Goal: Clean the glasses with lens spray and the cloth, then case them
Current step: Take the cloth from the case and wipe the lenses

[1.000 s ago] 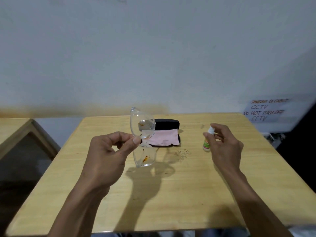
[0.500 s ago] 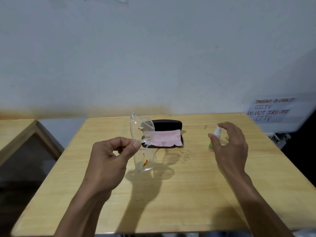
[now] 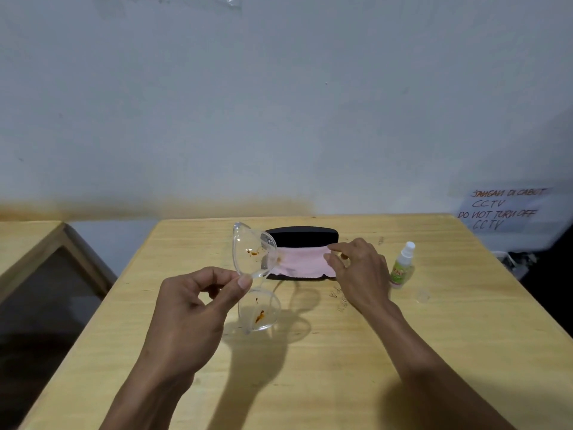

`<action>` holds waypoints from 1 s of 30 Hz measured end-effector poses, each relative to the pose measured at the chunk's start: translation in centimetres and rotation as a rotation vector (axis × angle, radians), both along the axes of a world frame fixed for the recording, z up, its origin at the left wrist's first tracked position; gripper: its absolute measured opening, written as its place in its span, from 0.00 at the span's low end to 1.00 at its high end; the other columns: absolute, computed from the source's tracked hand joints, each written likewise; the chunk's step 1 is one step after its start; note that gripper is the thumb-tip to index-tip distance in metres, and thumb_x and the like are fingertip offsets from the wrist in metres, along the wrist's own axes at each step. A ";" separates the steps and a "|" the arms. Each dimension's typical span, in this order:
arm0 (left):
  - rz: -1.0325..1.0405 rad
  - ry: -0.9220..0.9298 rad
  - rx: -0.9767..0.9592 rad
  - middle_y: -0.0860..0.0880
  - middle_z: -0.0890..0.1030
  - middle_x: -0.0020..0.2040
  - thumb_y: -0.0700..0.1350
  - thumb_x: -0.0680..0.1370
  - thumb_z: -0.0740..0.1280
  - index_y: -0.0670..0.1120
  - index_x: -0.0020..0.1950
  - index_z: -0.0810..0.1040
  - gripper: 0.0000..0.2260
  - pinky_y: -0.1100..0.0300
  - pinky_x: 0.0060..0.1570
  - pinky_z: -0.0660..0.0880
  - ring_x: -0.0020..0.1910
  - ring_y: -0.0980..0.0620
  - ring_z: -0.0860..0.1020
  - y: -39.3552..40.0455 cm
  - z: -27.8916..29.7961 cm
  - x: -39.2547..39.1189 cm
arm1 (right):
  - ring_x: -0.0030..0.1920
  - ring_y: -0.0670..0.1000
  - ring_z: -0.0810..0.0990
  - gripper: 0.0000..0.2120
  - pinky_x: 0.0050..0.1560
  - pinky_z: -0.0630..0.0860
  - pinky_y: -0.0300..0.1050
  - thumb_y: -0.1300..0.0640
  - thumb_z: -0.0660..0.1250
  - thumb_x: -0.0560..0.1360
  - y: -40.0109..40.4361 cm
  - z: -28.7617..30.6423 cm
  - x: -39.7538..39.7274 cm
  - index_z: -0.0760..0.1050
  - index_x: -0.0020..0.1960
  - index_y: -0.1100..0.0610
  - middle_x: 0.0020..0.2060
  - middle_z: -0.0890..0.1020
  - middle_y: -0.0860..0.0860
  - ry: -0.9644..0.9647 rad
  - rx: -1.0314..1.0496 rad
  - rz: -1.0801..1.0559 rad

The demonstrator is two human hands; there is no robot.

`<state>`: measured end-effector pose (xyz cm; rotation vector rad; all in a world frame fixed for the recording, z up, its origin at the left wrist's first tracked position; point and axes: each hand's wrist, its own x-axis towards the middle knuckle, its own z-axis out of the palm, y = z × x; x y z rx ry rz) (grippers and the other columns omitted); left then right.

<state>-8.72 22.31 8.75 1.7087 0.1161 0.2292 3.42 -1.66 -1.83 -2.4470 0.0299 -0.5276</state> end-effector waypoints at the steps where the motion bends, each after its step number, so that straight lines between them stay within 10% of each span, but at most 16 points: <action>1: -0.003 0.002 0.001 0.49 0.82 0.34 0.48 0.69 0.75 0.45 0.37 0.85 0.07 0.60 0.45 0.72 0.37 0.56 0.77 0.1 -0.1 0.1 | 0.52 0.54 0.77 0.11 0.53 0.69 0.52 0.48 0.69 0.77 0.0 -0.2 0.6 0.83 0.58 0.47 0.42 0.75 0.45 0.015 -0.017 0.001; 11: -0.033 0.000 0.021 0.39 0.82 0.40 0.53 0.65 0.78 0.45 0.36 0.85 0.11 0.54 0.50 0.72 0.40 0.52 0.77 0.9 -0.8 0.9 | 0.48 0.54 0.78 0.08 0.49 0.69 0.50 0.48 0.70 0.76 0.2 -0.9 2.6 0.84 0.52 0.49 0.42 0.79 0.49 0.017 -0.081 -0.026; 23: 0.003 0.048 0.013 0.54 0.81 0.31 0.44 0.71 0.75 0.44 0.35 0.84 0.07 0.60 0.45 0.72 0.39 0.53 0.76 0.1 -0.7 0.8 | 0.44 0.42 0.79 0.05 0.41 0.71 0.35 0.55 0.73 0.72 1.1 5.9 -2.1 0.81 0.38 0.49 0.42 0.84 0.42 0.107 0.281 0.156; 30: 0.019 0.052 0.157 0.58 0.81 0.30 0.49 0.72 0.76 0.52 0.35 0.84 0.06 0.51 0.48 0.75 0.35 0.54 0.74 -1.5 -0.7 -0.1 | 0.36 0.50 0.82 0.07 0.43 0.77 0.47 0.53 0.74 0.72 1.6 13.0 -5.4 0.80 0.38 0.54 0.33 0.86 0.52 0.147 0.443 0.267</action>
